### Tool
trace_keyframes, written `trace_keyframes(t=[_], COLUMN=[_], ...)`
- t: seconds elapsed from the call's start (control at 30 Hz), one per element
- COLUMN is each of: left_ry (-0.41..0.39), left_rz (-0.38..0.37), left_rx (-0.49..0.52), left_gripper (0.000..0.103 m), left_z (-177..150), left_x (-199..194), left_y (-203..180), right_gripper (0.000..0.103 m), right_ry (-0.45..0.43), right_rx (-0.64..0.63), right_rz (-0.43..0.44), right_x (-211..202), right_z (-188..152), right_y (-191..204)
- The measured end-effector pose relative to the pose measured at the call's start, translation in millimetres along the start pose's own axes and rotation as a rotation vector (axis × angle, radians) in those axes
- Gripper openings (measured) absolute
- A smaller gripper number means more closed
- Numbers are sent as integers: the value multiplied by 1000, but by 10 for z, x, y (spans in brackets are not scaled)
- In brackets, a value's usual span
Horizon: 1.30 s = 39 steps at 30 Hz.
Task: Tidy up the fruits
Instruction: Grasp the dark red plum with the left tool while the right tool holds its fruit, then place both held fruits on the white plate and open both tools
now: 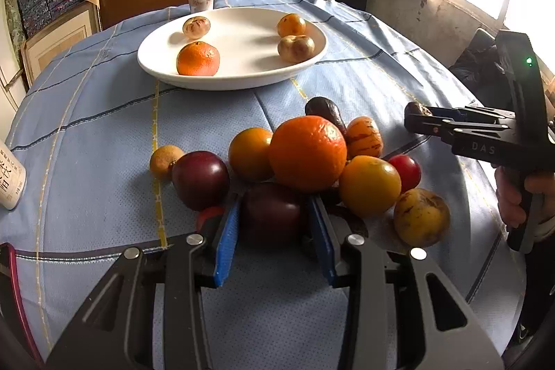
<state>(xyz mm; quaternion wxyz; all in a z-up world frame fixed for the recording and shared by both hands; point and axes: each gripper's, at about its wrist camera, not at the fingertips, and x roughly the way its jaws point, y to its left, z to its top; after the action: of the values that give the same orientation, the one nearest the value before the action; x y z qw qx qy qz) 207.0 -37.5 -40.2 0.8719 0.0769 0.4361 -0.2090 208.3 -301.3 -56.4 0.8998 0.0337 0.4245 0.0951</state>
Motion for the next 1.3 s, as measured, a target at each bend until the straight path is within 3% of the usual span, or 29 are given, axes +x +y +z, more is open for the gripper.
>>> trace_keyframes(t=[0.2,0.57,0.67,0.73,1.0,1.2,1.27,1.3], left_ry=[-21,-174,-168,-180,-109,-62,-56,-75], left_rz=[-39,-141,-211,-219,-57,4,39,53], left_rx=[-50,-200,-235,-246,-257,-256,-258,-269], left_gripper=[37,37,37,37,37,37,55,75], left_z=[-69,-234,-19,210,1268,1569,1601,1586], left_x=[-77,-506,-543,-549,57,419,463,406], left_y=[75,334,489,592,922,1058,1068,1065], right_gripper=[42,42,42,42,42,42,50,53], right_ry=[-15,-115,-121,-138,-142,-99,-95,-105], right_rx=[4,-32,-39,-47,-38,-12,-4,3], right_rz=[6,59,131,170,200,208,231,239], right_x=[-30,-227,-284,-283,242,570,561,512], right_z=[0,8,155,387,1073,1230,1231,1216], right_y=[-7,106,226,335,641,682,652,636])
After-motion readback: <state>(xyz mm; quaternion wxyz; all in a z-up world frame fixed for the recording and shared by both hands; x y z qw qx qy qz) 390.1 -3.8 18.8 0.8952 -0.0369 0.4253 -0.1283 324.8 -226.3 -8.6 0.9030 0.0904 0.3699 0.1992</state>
